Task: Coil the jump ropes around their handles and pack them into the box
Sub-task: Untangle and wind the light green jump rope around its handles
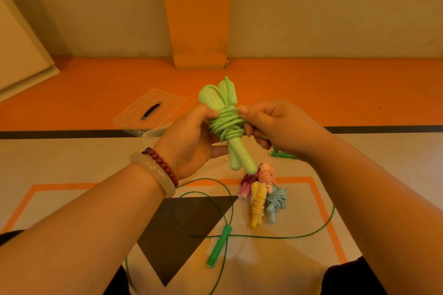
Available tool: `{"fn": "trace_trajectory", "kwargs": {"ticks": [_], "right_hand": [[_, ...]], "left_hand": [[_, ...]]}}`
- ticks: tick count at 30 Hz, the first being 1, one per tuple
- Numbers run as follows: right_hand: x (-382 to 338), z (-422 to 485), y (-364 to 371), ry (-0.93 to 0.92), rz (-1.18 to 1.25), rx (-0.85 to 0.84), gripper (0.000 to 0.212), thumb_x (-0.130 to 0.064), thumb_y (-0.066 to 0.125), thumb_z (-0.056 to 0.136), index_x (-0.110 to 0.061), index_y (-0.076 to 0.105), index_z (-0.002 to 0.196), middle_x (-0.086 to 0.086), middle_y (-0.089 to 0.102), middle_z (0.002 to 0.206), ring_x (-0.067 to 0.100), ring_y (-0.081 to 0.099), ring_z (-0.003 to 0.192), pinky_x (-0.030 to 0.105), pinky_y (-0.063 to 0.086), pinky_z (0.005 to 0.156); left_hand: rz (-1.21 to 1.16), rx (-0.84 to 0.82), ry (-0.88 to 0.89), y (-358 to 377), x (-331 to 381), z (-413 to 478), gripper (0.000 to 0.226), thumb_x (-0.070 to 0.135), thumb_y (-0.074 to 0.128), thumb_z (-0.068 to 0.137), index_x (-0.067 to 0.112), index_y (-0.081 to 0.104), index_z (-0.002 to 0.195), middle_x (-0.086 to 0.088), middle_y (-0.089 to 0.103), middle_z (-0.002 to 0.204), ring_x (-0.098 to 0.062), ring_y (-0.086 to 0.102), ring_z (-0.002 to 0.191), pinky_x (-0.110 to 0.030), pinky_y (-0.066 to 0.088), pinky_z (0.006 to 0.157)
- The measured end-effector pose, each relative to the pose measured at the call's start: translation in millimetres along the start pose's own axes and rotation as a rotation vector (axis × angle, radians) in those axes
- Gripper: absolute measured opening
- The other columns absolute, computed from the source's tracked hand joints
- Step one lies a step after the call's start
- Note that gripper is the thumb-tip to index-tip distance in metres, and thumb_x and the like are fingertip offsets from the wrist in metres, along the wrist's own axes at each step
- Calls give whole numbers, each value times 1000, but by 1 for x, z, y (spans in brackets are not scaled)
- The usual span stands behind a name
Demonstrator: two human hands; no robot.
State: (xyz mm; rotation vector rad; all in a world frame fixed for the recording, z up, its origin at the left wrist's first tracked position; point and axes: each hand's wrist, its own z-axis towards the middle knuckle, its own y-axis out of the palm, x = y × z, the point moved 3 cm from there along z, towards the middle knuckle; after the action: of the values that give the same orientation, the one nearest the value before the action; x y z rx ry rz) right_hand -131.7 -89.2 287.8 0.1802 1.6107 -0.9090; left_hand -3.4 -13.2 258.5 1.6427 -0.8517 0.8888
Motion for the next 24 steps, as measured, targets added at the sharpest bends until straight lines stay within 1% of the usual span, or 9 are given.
{"fn": "trace_trajectory", "kwargs": {"ticks": [2,5,7,10,13,16,18,21,24], "right_hand": [[1,-1,8,-11,-95,-11,41,-43,49,95,-18,57,63,-1,45,45,19,43,46,31,38,49],[0,-1,17,-26,-135,-37,41,-42,47,96,-19,52,63,0,50,47,17,48,45,29,42,50],[0,-1,16,-13,-96,-95,37,-38,48,97,-17,52,67,-4,49,49,13,51,47,28,44,53],[-1,-1,4,-6,-163,-199,25,-33,51,96,-16,66,84,-9,49,57,8,48,55,27,43,58],[-1,-1,-10,-13,-218,-153,25,-43,52,90,-27,72,92,-4,61,73,3,50,67,27,43,68],[1,0,-9,1,-153,-95,36,-51,46,88,-23,70,84,9,64,81,10,54,72,35,48,75],[5,2,-3,9,-127,-43,35,-37,46,97,-14,67,83,-2,59,68,4,51,60,26,46,63],[10,5,0,-8,-158,73,36,-35,50,96,-7,65,80,-13,53,50,-1,44,47,14,36,49],[12,5,5,-24,-162,128,33,-35,51,96,-13,62,73,-9,59,61,-1,50,54,13,40,53]], "left_hand": [[-26,-20,-11,4,-3,-3,38,25,42,89,8,55,121,-10,61,90,-21,60,77,-48,55,80],[91,101,21,3,-6,-2,58,50,57,78,13,55,123,-7,61,86,-15,61,67,-37,55,61],[145,156,48,2,-4,0,49,47,54,87,12,54,121,-6,59,83,-15,58,63,-32,48,55],[114,199,57,-2,0,1,33,37,47,97,9,57,113,-5,62,77,-16,58,58,-30,46,55],[82,193,44,-6,6,1,35,33,46,98,7,60,115,-6,70,90,-17,64,68,-30,51,54],[110,106,-2,-2,4,0,37,31,44,98,4,59,118,-13,68,95,-19,67,77,-31,56,59],[111,84,-16,1,2,-1,35,29,43,99,5,57,120,-14,68,95,-22,67,84,-34,58,66],[37,125,10,0,3,2,35,26,43,99,5,54,124,-16,67,100,-27,67,95,-38,58,74],[12,160,24,-3,2,3,31,29,42,99,8,58,117,-13,68,95,-24,68,86,-41,56,82]]}}
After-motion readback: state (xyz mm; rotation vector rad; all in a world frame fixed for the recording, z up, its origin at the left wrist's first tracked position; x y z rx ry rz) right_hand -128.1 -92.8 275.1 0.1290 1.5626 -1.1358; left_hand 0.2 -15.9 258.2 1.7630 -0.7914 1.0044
